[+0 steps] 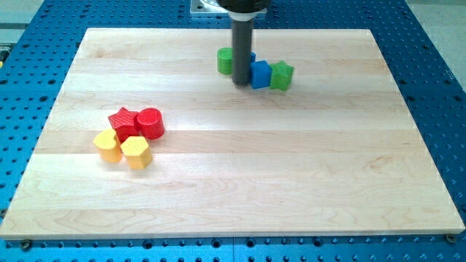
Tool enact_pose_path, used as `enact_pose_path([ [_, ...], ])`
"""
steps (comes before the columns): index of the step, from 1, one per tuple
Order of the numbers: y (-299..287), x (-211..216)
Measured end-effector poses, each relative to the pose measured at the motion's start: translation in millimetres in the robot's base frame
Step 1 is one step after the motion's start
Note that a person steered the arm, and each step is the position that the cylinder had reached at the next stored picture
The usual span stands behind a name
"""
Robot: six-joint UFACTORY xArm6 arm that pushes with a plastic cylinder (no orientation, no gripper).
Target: Move the green star upwards slightly
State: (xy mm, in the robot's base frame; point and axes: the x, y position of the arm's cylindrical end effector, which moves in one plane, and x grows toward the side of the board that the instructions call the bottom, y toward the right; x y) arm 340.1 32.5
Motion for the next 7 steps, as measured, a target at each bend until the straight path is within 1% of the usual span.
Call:
enact_pose_path([
  [1, 20.0, -0.1],
  [2, 9.0, 14.2],
  [3, -18.6, 62.1],
  [4, 17.9, 75.0],
  [5, 92.8, 46.7],
  [6, 119.9, 25.3],
  [7, 111.2, 25.1],
])
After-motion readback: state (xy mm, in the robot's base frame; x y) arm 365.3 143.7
